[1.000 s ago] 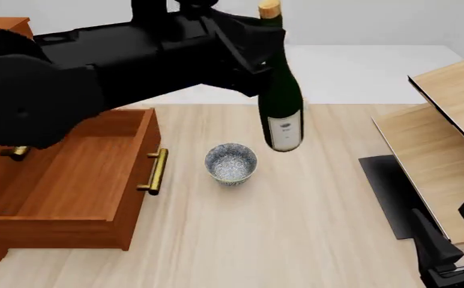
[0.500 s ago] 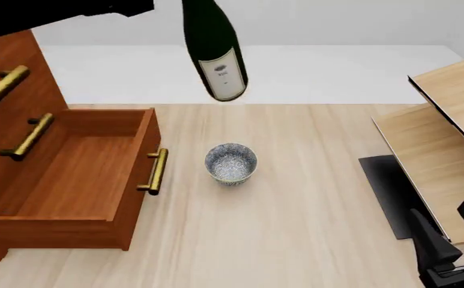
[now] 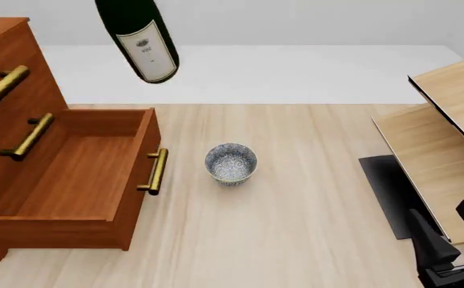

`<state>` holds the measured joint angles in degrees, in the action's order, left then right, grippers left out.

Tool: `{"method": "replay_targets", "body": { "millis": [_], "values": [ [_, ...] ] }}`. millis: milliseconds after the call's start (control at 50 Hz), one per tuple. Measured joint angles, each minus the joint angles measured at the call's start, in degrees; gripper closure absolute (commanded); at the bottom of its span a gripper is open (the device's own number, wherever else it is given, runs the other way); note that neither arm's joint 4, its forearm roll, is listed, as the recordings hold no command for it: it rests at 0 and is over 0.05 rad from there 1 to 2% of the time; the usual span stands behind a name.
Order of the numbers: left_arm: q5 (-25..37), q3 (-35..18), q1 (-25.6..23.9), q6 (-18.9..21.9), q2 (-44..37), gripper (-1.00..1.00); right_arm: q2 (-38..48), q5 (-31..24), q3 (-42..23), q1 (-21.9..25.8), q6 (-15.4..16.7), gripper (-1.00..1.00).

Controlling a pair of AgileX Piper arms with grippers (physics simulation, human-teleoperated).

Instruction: Put the wine bottle in the bottom drawer of the cabinet.

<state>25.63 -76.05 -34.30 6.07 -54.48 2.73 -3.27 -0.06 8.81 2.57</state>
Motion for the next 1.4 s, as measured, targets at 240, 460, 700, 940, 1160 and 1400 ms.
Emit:
{"method": "replay_targets", "body": {
  "millis": [240,460,700,940,1160,1400],
  "values": [
    [8.4,-4.0,6.1,1.1,1.0,1.00,0.4,0.3,0.0,0.2,0.2,-1.00],
    [16.5,-8.2,11.1,2.0,1.3,1.00,0.8,0.7,0.0,0.3,0.2,-1.00],
    [23.8,-10.3,14.1,2.0,1.0,1.00,1.3,1.2,0.0,0.3,0.1,-1.00],
    [26.5,-7.6,14.9,1.5,1.3,1.00,1.4,1.2,0.0,0.4,0.1,-1.00],
    [26.9,-4.9,15.5,1.1,1.8,1.00,1.0,0.9,0.0,0.4,0.1,-1.00],
    [26.3,-1.9,16.3,1.2,2.5,1.00,0.6,0.5,0.0,0.5,0.2,-1.00]
  ]
}}
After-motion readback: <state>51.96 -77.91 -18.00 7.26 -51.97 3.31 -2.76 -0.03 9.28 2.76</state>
